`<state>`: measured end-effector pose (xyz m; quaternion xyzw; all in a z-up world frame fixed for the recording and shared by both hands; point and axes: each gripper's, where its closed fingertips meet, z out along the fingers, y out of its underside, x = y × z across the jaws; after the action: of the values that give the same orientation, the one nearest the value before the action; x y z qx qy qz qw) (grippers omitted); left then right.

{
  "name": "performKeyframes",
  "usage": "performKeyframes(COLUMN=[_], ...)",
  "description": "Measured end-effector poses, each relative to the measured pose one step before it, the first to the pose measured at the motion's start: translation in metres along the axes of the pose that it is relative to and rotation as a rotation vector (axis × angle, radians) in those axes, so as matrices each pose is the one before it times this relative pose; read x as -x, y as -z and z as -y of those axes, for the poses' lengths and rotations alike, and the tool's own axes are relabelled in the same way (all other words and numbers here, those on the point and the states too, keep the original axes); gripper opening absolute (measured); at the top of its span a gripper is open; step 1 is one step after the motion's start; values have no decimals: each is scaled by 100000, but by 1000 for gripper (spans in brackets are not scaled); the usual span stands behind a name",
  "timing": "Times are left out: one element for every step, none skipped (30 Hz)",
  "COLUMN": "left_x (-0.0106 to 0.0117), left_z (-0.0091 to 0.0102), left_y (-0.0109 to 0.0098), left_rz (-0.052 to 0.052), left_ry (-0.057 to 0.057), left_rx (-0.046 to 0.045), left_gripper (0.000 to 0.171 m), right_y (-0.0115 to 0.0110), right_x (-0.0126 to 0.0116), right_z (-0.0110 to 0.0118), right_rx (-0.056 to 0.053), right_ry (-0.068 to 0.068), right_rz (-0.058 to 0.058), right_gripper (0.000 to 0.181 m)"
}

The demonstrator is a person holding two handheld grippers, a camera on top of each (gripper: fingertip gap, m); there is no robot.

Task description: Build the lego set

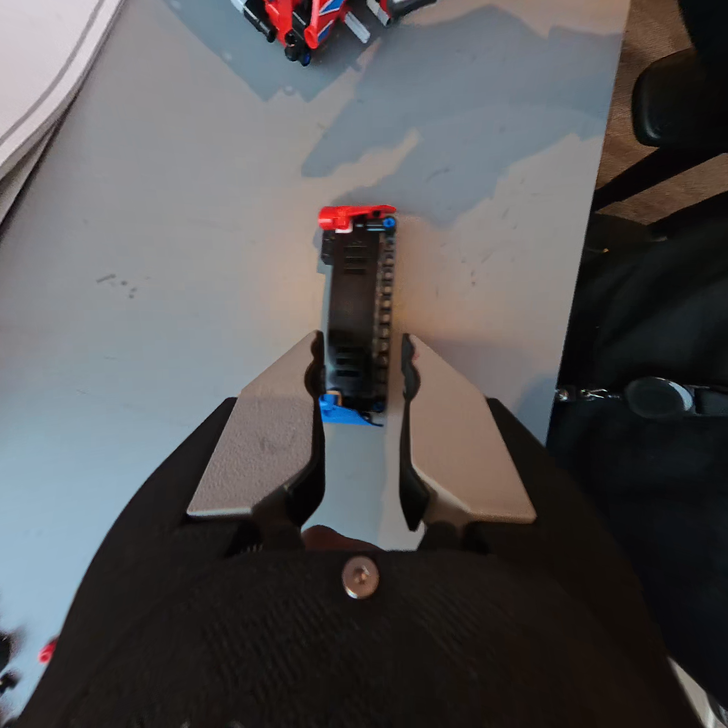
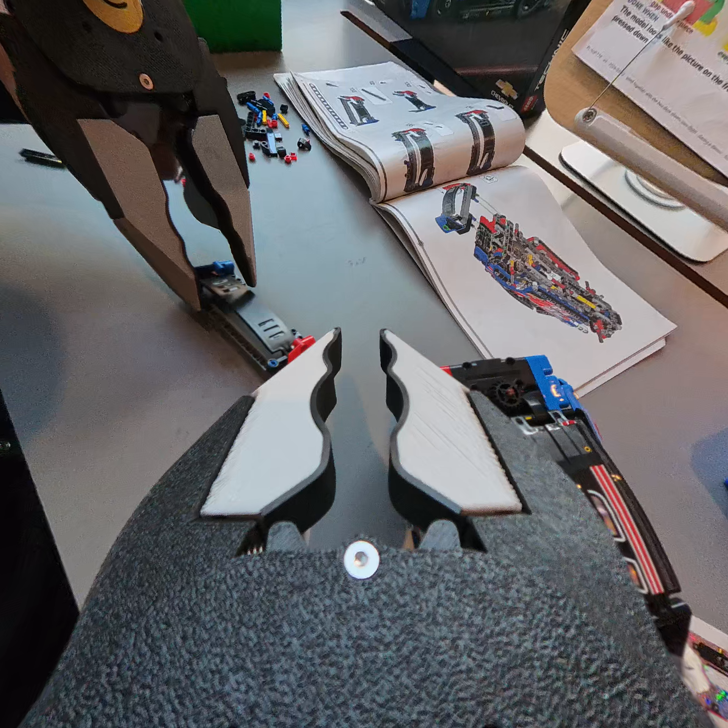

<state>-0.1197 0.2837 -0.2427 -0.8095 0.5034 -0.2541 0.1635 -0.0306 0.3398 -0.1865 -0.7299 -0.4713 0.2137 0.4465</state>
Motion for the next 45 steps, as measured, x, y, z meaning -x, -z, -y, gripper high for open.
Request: performKeyframes(left_x=[-215, 120, 41, 27, 218, -3, -50, 112, 171, 88, 8, -55, -11, 124, 154, -216, -451, -311, -182, 88, 286, 235, 71, 5, -23, 21, 93, 88, -77, -96, -7, 47, 8, -22, 1, -25, -42, 36, 131, 15, -30, 41, -57, -72, -2], left_z=[-77, -76, -237, -314, -144, 14, 114, 141, 204, 255, 353, 383, 403, 279, -27, -91, 135, 51, 7, -42, -99, 22, 281, 492, 559, 547, 448, 262, 65, -113, -290, -436, -385, -234, -212, -327, -400, -415, -422, -313, -262, -225, -262, -300, -324], left_y=[-127, -196, -268, -324, -298, -184, -3, 112, 245, 352, 439, 515, 567, 573, 490, 412, 404, 306, 266, 233, 214, 259, 330, 373, 369, 339, 276, 183, 107, 7, -90, -177, -227, -239, -283, -357, -399, -405, -401, -383, -359, -328, -318, -321, -317], left_rz=[-529, 1598, 710, 382, 1508, 77, 96, 1948, 3298, 3477, 3625, 4117, 5478, 6576, 5481, 2263, 797, 1016, 1280, 2403, 2879, 2040, 999, 491, 349, 597, 1005, 859, -180, -150, 734, 1094, 831, 726, 860, 583, 561, 1245, 1748, 872, 446, 713, 209, 272, 1073], left_ry=[145, -172, -380, -77, 90, 61, 30, -899, -1625, -2179, -2972, -4187, -6237, -6687, -4426, -4251, -5111, -3825, -3301, -2893, -2421, -2424, -2407, -2004, -1866, -1805, -1455, -849, -616, -669, -669, -477, -752, -1458, -1728, -2052, -3006, -3712, -3488, -2788, -2336, -2088, -2244, -2792, -3275], left_rx=[808, 917, 2056, 2500, 1316, 21, -717, -1096, -1948, -2659, -3686, -4335, -4745, -4068, -1962, -1676, -3818, -2695, -1774, -1006, -172, -743, -2244, -3278, -3376, -3319, -2929, -1964, -1079, -253, 770, 1722, 1252, 162, 261, 1212, 1801, 2157, 2242, 1606, 1363, 1133, 1191, 1541, 1684], left_gripper=[37, 37, 35, 32, 25, 23, 23, 23, 23, 23, 23, 23, 23, 22, 22, 22, 22, 23, 22, 23, 23, 23, 23, 23, 23, 23, 23, 23, 23, 23, 23, 23, 23, 23, 23, 23, 23, 23, 23, 23, 23, 23, 23, 23, 23], right_y=[69, 48, 15, 2, -4, -27, -54, -94, -118, -126, -113, -100, -54, -43, -66, -130, -187, -248, -319, -408, -486, -520, -540, -542, -478, -332, -184, -49, 61, 169, 260, 270, 249, 201, 139, 95, 43, 49, 30, -22, -97, -134, -147, -139, -110], right_x=[153, 147, 220, 292, 305, 333, 485, 611, 602, 549, 433, 222, 297, 472, 406, 217, 29, -47, 1, 154, 324, 257, 103, 256, 400, 360, 497, 418, 161, 128, 153, -39, -158, -213, -193, -108, -32, -99, -203, -301, -331, -301, -185, -20, -16], right_z=[-223, -178, -105, -52, 43, 96, 30, -126, -257, -368, -454, -399, -241, -29, 86, -3, -46, 57, 190, 202, 46, -31, -70, -44, 155, 394, 499, 435, 325, 283, 261, 214, 70, -30, -83, -112, -107, -69, -146, -277, -403, -479, -437, -288, -153], right_rx=[-274, -251, -150, 25, -169, -549, -394, 138, 406, 617, 816, 522, -318, -1571, -2131, -1153, -233, -479, -1081, -1072, -47, 401, 231, 109, -772, -2231, -3235, -3151, -2527, -2036, -1990, -1614, -796, -229, -114, 143, 265, 369, 1103, 2021, 2921, 3559, 3359, 2628, 1961], right_ry=[-743, -776, -679, -260, 7, -222, -197, 175, 508, 1159, 1432, 1001, 744, 593, 308, 11, -190, -271, -492, -903, -731, -30, 131, -1561, -4094, -5542, -4718, -3132, -2070, -1028, -420, -754, -1106, -1099, -483, 380, 962, 1654, 2472, 2965, 3214, 3450, 3910, 4234, 4307], right_rz=[649, 609, 929, 1294, 1135, 997, 1718, 2305, 2133, 1942, 1277, 156, 830, 2016, 1908, 1146, 518, 169, 603, 1610, 2613, 2041, 1007, 2246, 3784, 3767, 4609, 3861, 1914, 1441, 1349, 88, -551, -1030, -1231, -1216, -1155, -1887, -2608, -3431, -3812, -3877, -3503, -2875, -2995], right_gripper=[19, 19, 19, 19, 19, 19, 19, 19, 19, 22, 29, 38, 46, 52, 55, 56, 56, 57, 58, 61, 64, 66, 68, 73, 79, 80, 80, 79, 75, 67, 55, 48, 41, 36, 35, 35, 35, 34, 32, 29, 28, 27, 28, 29, 29])
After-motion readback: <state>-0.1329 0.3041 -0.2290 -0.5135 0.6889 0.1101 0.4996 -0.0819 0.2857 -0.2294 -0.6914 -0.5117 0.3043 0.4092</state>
